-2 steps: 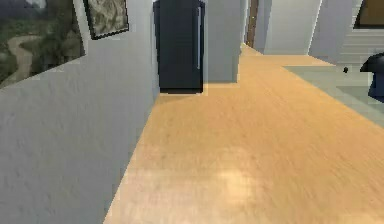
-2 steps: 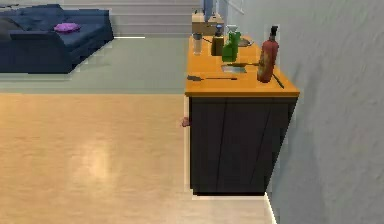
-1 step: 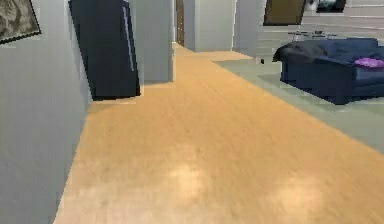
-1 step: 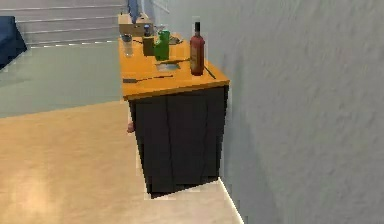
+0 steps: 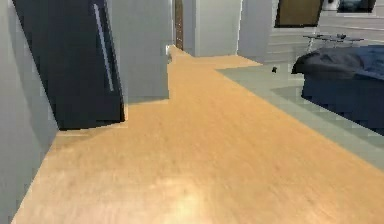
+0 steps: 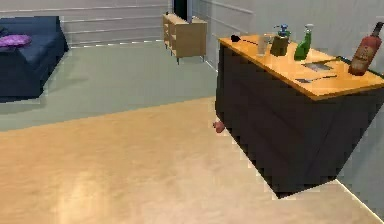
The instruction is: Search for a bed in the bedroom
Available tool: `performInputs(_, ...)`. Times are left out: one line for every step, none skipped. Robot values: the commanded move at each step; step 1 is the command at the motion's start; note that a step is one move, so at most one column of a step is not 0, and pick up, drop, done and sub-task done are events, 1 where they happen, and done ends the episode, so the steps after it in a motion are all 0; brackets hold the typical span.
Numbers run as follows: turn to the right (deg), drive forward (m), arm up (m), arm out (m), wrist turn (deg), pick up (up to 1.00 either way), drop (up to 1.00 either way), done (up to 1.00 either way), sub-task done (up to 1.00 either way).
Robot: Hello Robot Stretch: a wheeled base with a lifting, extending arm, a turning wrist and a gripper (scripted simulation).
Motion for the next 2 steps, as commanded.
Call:
performInputs(0.0,1.00,0.00,0.00,0.0,0.00,0.00,0.00,0.00)
performInputs(0.0,1.00,0.00,0.00,0.0,0.00,0.00,0.00,0.00)
